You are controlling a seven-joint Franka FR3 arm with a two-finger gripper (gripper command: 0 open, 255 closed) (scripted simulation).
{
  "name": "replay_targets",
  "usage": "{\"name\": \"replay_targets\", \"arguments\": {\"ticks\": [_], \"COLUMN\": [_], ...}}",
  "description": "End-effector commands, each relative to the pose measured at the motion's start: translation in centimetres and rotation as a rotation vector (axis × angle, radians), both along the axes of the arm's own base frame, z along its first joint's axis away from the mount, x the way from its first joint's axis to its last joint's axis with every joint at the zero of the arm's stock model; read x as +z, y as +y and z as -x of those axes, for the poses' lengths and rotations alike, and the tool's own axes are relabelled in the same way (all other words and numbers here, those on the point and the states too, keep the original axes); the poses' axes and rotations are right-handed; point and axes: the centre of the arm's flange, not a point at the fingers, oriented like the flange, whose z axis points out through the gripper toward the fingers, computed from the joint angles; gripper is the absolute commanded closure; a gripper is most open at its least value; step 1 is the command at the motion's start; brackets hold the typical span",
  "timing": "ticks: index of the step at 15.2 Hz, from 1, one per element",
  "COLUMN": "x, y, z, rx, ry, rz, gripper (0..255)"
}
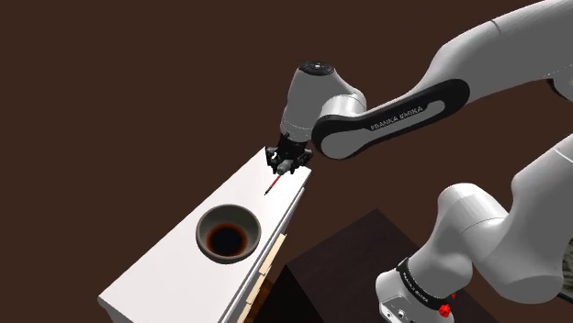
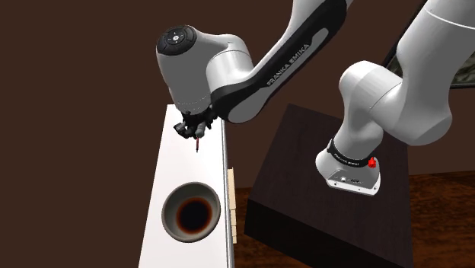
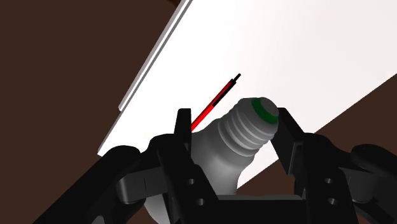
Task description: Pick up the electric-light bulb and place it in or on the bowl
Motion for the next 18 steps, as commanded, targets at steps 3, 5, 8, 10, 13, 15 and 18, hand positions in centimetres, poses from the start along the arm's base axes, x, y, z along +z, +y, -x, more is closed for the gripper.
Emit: {"name": "replay_targets", "arguments": {"ticks": [3, 5, 8, 10, 13, 15, 18], "x": [0.2, 0.2, 0.2, 0.2, 0.1, 0.1, 0.1], "y": [4.8, 7.2, 10.9, 13.3, 17.0, 19.4, 23.1], "z": [1.7, 2.7, 4.3, 5.3, 6.8, 7.8, 9.3], "rx": [-0.001, -0.001, -0.001, -0.001, -0.001, -0.001, -0.001], "ry": [0.0, 0.0, 0.0, 0.0, 0.0, 0.0, 0.0], "rz": [0.0, 0.0, 0.0, 0.0, 0.0, 0.0, 0.0], "gripper": [255, 255, 255, 255, 255, 255, 255]}}
